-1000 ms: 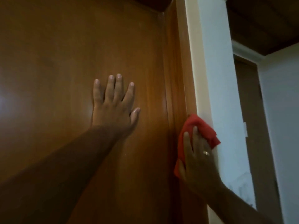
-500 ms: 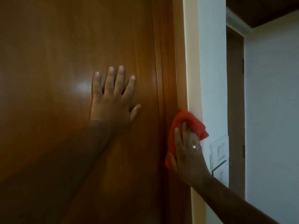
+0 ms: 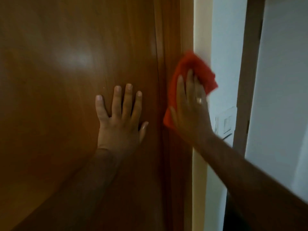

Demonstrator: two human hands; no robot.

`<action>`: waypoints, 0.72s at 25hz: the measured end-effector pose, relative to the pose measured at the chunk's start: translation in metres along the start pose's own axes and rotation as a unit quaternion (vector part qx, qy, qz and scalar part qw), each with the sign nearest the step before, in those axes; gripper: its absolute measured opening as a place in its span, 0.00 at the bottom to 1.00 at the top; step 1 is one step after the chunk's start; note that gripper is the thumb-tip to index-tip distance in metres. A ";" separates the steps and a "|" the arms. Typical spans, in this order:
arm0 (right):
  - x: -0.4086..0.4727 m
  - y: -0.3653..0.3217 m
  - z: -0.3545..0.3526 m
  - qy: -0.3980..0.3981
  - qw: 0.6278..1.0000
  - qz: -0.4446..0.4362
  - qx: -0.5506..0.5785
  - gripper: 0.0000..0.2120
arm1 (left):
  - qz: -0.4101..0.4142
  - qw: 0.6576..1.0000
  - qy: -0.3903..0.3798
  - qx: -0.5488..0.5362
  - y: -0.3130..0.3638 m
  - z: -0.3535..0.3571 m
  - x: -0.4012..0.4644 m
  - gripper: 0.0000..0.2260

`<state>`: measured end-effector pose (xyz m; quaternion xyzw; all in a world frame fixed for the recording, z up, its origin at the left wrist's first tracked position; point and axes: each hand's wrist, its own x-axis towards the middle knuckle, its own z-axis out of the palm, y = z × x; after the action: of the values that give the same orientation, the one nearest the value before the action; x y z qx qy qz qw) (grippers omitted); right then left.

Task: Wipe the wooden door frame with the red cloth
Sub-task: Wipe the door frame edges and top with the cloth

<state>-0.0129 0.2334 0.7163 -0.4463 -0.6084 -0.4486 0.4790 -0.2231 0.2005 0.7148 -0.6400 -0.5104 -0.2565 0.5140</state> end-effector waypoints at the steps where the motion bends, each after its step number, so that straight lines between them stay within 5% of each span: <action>1: -0.054 -0.005 0.005 -0.026 1.000 -0.003 -0.001 0.35 | 0.004 1.000 0.003 0.003 -0.001 0.003 0.000 0.36; 4: -0.225 -0.032 0.003 -0.223 0.973 0.057 -0.024 0.39 | 0.003 1.000 0.007 0.003 0.000 0.007 -0.003 0.36; 6: -0.300 -0.051 -0.006 -0.392 0.912 0.123 0.004 0.46 | 0.001 1.000 0.002 -0.006 0.000 0.005 -0.004 0.35; 8: -0.326 -0.059 -0.015 -0.466 0.872 0.147 0.027 0.45 | -0.001 1.000 -0.004 -0.026 0.000 0.001 -0.002 0.35; 10: -0.324 -0.057 -0.026 -0.460 0.874 0.150 0.055 0.41 | -0.008 0.999 -0.014 -0.040 0.001 -0.003 -0.002 0.35; 14: -0.300 -0.052 -0.042 -0.425 0.888 0.163 0.059 0.54 | -0.011 0.999 -0.016 -0.038 -0.001 -0.003 -0.001 0.35; 18: -0.249 -0.046 -0.063 -0.439 0.871 0.211 0.062 0.29 | 0.018 0.995 -0.023 -0.099 0.021 0.004 -0.030 0.35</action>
<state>-0.0111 0.1350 0.4744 -0.6840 -0.6743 -0.0560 0.2725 -0.2155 0.1929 0.6794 -0.7024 -0.4824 -0.2815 0.4412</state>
